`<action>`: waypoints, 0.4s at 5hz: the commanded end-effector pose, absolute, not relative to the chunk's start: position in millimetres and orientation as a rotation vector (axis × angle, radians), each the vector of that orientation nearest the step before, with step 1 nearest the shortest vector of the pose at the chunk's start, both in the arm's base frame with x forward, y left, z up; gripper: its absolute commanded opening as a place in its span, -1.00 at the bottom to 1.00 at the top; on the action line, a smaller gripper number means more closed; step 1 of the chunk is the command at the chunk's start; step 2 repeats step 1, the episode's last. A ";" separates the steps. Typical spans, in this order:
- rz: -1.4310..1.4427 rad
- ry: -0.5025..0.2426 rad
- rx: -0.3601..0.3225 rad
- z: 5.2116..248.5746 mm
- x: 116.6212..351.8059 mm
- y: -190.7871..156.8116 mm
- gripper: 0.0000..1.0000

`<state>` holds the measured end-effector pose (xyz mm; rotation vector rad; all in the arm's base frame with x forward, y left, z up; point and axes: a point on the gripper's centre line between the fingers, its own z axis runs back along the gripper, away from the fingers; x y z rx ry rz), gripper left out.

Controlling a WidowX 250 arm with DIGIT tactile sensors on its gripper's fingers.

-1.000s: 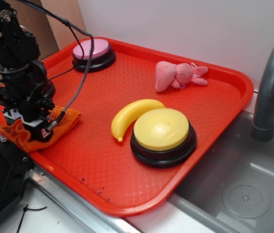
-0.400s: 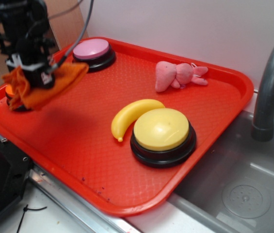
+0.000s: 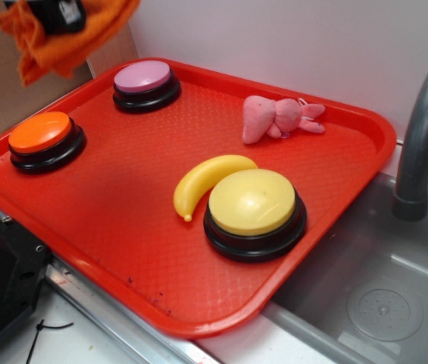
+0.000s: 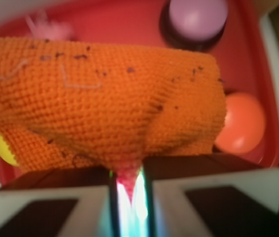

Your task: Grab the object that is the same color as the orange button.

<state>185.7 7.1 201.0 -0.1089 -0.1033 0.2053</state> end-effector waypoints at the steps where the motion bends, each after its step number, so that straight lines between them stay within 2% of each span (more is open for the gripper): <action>1: 0.193 -0.208 -0.121 220.1 179.2 25.9 -1.00; 2: 0.193 -0.208 -0.121 220.1 179.2 25.9 -1.00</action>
